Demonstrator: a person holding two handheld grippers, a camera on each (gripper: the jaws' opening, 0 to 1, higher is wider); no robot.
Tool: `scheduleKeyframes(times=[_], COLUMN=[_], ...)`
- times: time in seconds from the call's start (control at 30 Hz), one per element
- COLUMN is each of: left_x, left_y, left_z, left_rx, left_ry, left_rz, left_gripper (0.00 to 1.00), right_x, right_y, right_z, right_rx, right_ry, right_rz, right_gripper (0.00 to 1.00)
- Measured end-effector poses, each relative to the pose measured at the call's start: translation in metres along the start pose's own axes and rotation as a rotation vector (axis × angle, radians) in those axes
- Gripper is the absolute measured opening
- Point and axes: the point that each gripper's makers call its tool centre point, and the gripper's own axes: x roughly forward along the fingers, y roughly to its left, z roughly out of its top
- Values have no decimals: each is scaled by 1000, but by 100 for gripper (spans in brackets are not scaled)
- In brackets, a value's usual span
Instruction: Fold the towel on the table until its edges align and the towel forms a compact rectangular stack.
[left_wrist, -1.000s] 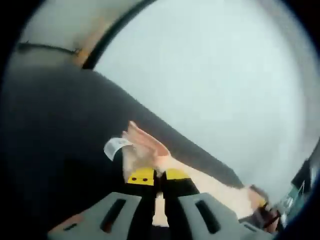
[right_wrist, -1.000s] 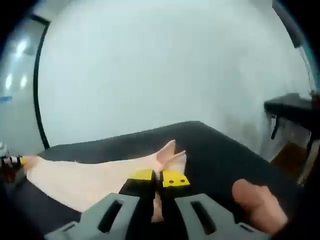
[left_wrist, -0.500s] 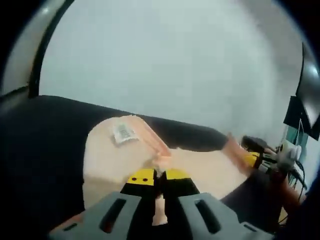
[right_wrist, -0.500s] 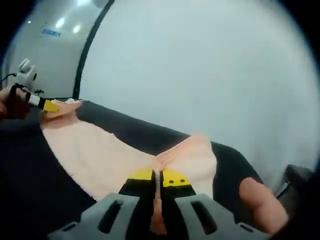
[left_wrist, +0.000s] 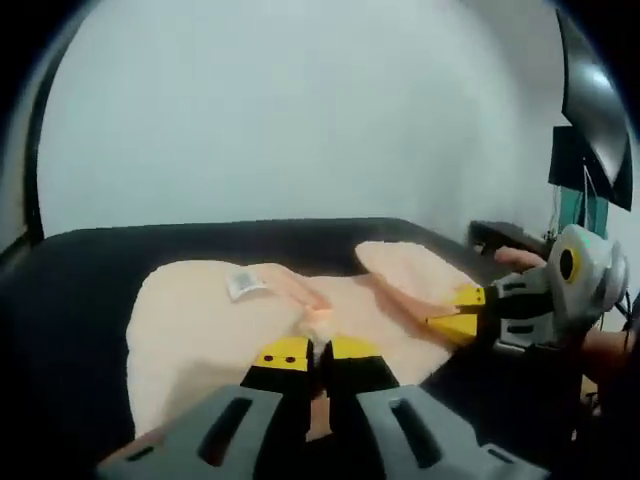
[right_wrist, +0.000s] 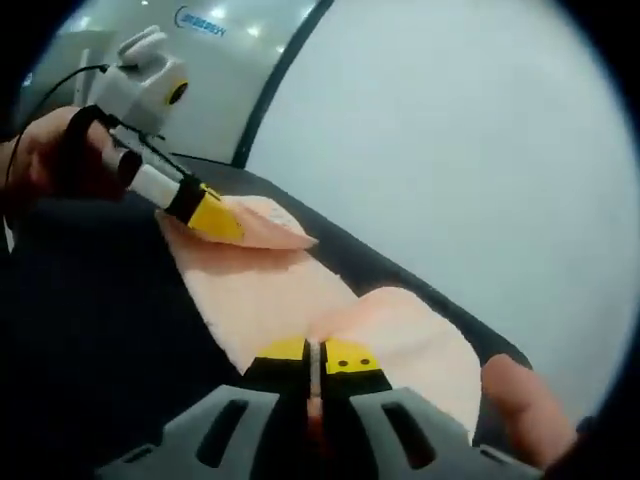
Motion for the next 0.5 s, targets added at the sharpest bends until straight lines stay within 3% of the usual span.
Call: scheduleKeyframes(times=[0.23, 0.33, 0.5], left_x=[4, 3, 3], left_y=[-15, -27, -35], left_z=[-3, -6, -17], left_rx=[102, 155, 186], left_ry=[-14, -11, 9], left_rz=[20, 10, -7], left_gripper=[8, 8, 9], right_x=[7, 5, 7], right_y=[8, 13, 20], right_z=[14, 21, 15], right_rx=[-2, -43, -50], right_ry=[-16, -37, -25], right_rz=[40, 61, 87], right_gripper=[1, 1, 1])
